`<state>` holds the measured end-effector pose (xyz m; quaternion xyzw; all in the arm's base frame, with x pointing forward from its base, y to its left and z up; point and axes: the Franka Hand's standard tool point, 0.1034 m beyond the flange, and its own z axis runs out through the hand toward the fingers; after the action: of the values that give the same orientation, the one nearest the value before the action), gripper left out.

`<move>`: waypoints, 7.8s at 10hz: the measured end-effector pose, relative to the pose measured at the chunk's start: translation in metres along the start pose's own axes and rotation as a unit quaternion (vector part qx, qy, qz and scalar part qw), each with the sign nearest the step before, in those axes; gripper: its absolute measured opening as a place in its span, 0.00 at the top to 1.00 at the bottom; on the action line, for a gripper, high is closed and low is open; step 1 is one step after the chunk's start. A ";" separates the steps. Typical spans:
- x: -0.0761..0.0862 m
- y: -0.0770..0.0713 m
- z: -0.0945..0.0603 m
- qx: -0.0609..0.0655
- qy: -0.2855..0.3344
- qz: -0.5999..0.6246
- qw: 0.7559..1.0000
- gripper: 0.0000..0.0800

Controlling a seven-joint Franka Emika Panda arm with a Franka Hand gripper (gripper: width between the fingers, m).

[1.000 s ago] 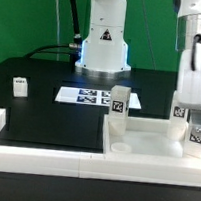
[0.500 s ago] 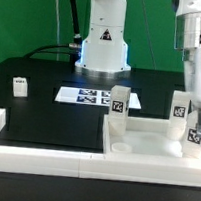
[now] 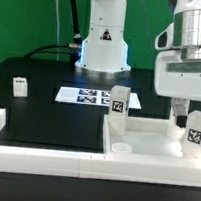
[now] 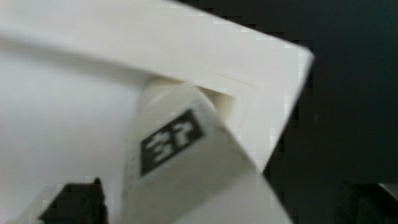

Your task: Assemble square table

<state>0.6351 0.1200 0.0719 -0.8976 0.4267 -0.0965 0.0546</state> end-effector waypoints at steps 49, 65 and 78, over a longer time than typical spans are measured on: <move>0.012 0.024 0.001 -0.028 -0.044 0.577 0.815 0.63; 0.046 0.092 -0.082 0.023 -0.062 0.448 0.891 0.19; 0.067 0.254 -0.089 0.026 -0.011 -0.115 0.993 0.19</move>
Offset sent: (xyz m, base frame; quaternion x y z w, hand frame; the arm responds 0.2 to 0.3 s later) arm 0.0000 0.0000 0.0000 0.0000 0.0000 0.0000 1.0000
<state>0.4648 -0.0937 0.1209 -0.9401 0.3171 -0.1029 0.0713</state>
